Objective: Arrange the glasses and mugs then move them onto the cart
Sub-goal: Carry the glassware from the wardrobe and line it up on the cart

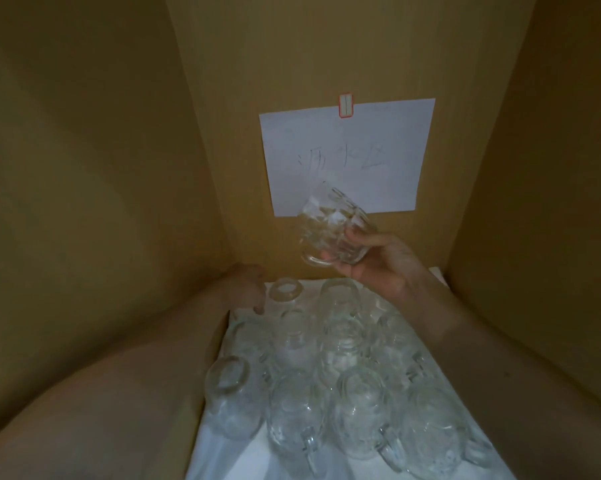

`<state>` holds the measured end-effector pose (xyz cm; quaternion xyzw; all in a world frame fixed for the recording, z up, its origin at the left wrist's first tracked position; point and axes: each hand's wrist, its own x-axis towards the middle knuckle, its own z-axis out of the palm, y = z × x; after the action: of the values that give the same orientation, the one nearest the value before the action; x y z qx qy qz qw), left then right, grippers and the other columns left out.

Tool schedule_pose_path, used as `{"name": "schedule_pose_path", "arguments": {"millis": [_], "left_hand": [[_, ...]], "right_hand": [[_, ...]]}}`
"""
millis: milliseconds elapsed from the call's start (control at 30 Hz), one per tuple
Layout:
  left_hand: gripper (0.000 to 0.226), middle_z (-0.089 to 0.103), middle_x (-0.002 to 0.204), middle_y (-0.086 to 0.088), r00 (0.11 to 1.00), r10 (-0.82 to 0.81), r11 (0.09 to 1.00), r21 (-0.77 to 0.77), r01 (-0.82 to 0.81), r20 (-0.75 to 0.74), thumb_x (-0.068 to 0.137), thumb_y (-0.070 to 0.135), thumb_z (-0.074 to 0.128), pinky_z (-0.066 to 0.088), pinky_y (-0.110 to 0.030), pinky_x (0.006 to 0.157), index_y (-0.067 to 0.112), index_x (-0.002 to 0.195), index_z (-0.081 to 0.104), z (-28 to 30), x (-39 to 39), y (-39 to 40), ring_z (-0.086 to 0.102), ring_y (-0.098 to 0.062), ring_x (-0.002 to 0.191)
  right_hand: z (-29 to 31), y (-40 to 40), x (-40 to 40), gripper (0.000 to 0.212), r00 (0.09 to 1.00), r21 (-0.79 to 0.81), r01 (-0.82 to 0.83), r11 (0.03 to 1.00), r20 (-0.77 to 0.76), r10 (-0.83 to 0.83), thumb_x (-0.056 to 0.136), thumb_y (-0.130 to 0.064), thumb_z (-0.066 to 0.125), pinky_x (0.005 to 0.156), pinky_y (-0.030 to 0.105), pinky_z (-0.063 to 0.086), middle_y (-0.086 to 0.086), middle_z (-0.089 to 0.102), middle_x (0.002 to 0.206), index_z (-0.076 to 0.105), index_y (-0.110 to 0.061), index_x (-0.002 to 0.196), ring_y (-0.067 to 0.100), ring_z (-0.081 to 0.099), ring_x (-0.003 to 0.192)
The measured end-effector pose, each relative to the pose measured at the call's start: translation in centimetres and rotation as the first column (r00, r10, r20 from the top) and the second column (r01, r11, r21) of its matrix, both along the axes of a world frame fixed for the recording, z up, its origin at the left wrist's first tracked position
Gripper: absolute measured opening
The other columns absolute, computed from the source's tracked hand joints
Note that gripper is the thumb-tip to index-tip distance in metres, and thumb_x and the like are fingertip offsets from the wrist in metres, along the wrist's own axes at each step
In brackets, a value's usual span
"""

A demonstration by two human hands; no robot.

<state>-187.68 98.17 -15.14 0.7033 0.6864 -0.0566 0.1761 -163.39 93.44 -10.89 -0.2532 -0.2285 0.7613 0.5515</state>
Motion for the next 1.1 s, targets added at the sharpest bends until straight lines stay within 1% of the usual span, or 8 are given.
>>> {"name": "schedule_pose_path", "arguments": {"millis": [233, 367, 433, 600, 767, 867, 967, 1100], "left_hand": [[0.062, 0.064, 0.114, 0.000, 0.992, 0.045, 0.997, 0.061, -0.053, 0.116, 0.066, 0.013, 0.093, 0.053, -0.031, 0.080, 0.012, 0.119, 0.061, -1.7, -1.0, 0.6, 0.063, -0.024, 0.107], [0.056, 0.057, 0.099, 0.003, 0.987, 0.018, 0.995, 0.095, -0.034, 0.160, 0.066, 0.009, 0.093, 0.040, -0.025, 0.055, 0.016, 0.110, 0.060, -0.7, -1.3, -0.2, 0.055, -0.015, 0.087], [0.050, 0.055, 0.093, 0.004, 0.986, 0.031, 0.991, 0.123, -0.052, 0.164, 0.063, 0.008, 0.093, 0.036, -0.024, 0.048, 0.017, 0.097, 0.057, -0.1, -1.4, -0.6, 0.053, -0.012, 0.078], [0.052, 0.065, 0.103, -0.005, 0.993, 0.050, 0.968, 0.238, -0.075, 0.107, 0.056, 0.011, 0.092, 0.060, -0.039, 0.071, 0.017, 0.099, 0.063, 3.8, -0.6, -1.9, 0.066, -0.025, 0.091], [0.061, 0.053, 0.112, -0.006, 0.977, 0.122, 0.861, 0.470, -0.192, 0.174, 0.066, 0.021, 0.088, 0.056, -0.032, 0.073, 0.014, 0.115, 0.052, 10.2, 1.2, -3.2, 0.060, -0.024, 0.098], [0.079, 0.052, 0.118, -0.008, 0.843, 0.145, 0.748, 0.500, -0.436, 0.518, 0.061, 0.031, 0.094, 0.049, -0.033, 0.072, 0.015, 0.122, 0.047, 12.6, 2.5, -3.2, 0.056, -0.025, 0.095], [0.082, 0.056, 0.119, -0.006, 0.556, 0.095, 0.715, 0.332, -0.615, 0.826, 0.058, 0.036, 0.095, 0.050, -0.032, 0.075, 0.015, 0.119, 0.044, 13.4, 3.7, -3.7, 0.059, -0.026, 0.100], [0.091, 0.070, 0.107, -0.014, 0.149, 0.109, 0.787, 0.007, -0.617, 0.983, 0.038, 0.045, 0.092, 0.055, -0.030, 0.063, 0.010, 0.113, 0.055, 14.0, 4.9, -5.0, 0.071, -0.029, 0.089]], "right_hand": [[-1.5, 1.3, -0.9, 0.079, 0.996, -0.045, -0.055, 0.997, -0.066, 0.052, 0.059, 0.012, 0.085, 0.097, 0.059, 0.051, 0.022, 0.053, 0.145, 0.056, 0.000, 0.132, 0.044, 0.057, 0.127], [-1.3, 1.1, -1.5, 0.037, 0.992, -0.090, -0.038, 0.995, -0.126, 0.027, 0.075, 0.014, 0.069, 0.092, 0.063, 0.053, 0.020, 0.066, 0.122, 0.067, 0.001, 0.110, 0.038, 0.066, 0.113], [-1.0, 0.7, -1.7, 0.038, 0.992, -0.108, -0.026, 0.994, -0.122, 0.012, 0.076, 0.014, 0.067, 0.094, 0.065, 0.052, 0.024, 0.067, 0.122, 0.066, 0.002, 0.112, 0.043, 0.067, 0.110], [0.4, -1.0, -2.0, 0.058, 0.990, -0.118, 0.011, 0.993, -0.139, -0.027, 0.075, 0.012, 0.073, 0.102, 0.064, 0.046, 0.024, 0.064, 0.130, 0.059, -0.001, 0.130, 0.046, 0.064, 0.115], [2.8, -3.1, -1.5, 0.055, 0.975, -0.041, 0.058, 0.997, -0.212, -0.065, 0.082, 0.011, 0.069, 0.106, 0.055, 0.047, 0.024, 0.066, 0.127, 0.057, -0.002, 0.134, 0.043, 0.064, 0.118], [4.2, -4.5, -0.7, 0.056, 0.975, -0.003, 0.106, 0.994, -0.195, -0.104, 0.079, 0.017, 0.062, 0.101, 0.052, 0.052, 0.023, 0.067, 0.124, 0.057, -0.001, 0.132, 0.040, 0.066, 0.115], [5.1, -6.1, 0.9, 0.055, 0.986, 0.048, 0.145, 0.988, -0.093, -0.140, 0.077, 0.012, 0.067, 0.110, 0.050, 0.044, 0.017, 0.068, 0.127, 0.060, -0.004, 0.129, 0.035, 0.064, 0.120], [7.3, -8.1, 2.1, 0.046, 0.971, 0.078, 0.228, 0.971, 0.057, -0.232, 0.070, -0.001, 0.076, 0.114, 0.040, 0.037, 0.008, 0.073, 0.114, 0.067, -0.010, 0.114, 0.026, 0.062, 0.117]]}}
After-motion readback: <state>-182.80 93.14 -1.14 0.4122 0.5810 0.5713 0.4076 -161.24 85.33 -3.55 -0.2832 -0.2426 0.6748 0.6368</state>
